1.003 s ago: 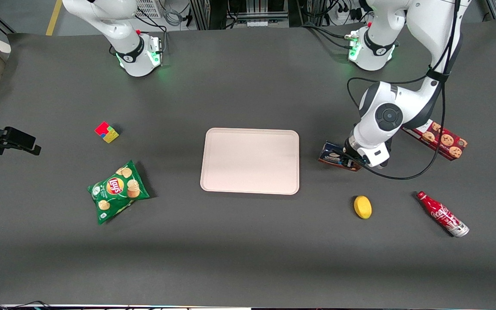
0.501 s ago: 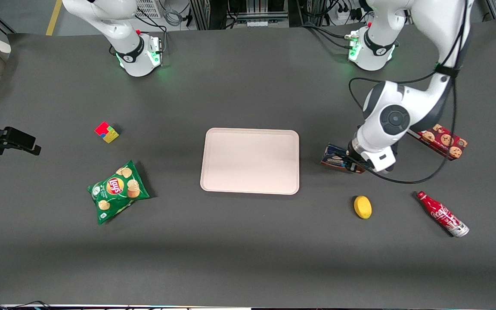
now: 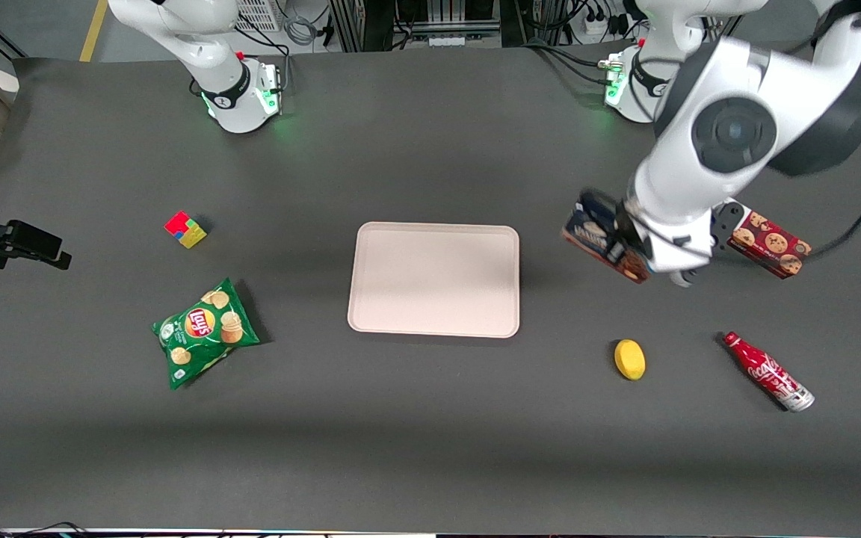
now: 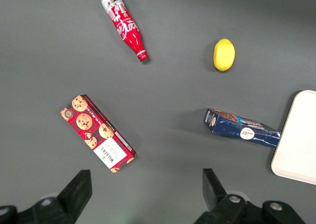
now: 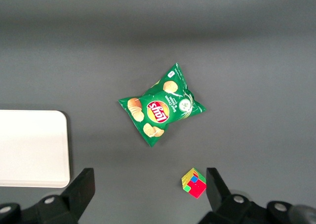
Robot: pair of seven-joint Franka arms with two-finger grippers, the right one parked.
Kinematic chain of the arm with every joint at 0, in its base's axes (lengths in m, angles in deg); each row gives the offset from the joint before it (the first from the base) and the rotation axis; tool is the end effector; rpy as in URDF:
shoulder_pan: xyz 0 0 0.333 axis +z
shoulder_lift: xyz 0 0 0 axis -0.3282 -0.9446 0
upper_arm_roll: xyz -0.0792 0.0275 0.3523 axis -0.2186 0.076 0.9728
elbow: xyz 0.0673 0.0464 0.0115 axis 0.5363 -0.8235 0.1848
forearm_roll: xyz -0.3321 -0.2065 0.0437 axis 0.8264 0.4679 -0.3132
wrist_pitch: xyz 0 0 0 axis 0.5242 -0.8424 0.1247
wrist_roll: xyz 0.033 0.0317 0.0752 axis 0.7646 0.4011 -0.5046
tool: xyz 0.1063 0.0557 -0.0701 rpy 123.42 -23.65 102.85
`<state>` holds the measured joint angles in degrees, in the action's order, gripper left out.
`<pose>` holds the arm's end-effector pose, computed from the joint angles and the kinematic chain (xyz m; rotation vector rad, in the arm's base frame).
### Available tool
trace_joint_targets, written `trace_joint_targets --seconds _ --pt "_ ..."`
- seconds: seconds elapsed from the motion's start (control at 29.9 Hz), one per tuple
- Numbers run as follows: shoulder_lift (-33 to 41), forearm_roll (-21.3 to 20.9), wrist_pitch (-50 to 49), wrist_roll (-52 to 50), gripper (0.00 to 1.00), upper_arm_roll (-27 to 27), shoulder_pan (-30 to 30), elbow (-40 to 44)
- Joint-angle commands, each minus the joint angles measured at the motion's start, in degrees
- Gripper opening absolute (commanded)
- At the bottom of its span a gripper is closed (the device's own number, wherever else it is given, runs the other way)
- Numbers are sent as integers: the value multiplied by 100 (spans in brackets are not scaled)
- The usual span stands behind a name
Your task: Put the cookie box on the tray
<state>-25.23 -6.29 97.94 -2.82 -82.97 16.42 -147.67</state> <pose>0.5258 -0.2940 0.5725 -2.9966 -0.6417 0.2316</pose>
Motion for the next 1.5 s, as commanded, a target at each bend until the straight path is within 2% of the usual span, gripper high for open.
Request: trace_joint_targets --seconds 0.0,0.23,0.4,0.5,0.7,0.94,1.17,1.4,1.44,1.47 --pt "-475 208 87 935 0 -377 -7 214" --pt "-1362 297 693 1683 0 -703 1 170" --pt "-2013 8 1528 1614 0 -756 -130 -40" --pt "-2154 -318 1959 1596 0 -765 -139 -321" --pt "-2339 -626 2838 1605 0 -765 -130 -857" --pt "-2638 -1004 3015 1657 0 -756 -87 -920" --pt "-2823 -1197 3217 1658 0 -747 -51 -937" --pt "-2902 -1215 3419 1640 10 -712 -34 -937" --pt "-2919 -1215 3428 1640 16 -712 -16 -937" --pt "-2920 -1215 3428 1640 29 -712 -7 -937"
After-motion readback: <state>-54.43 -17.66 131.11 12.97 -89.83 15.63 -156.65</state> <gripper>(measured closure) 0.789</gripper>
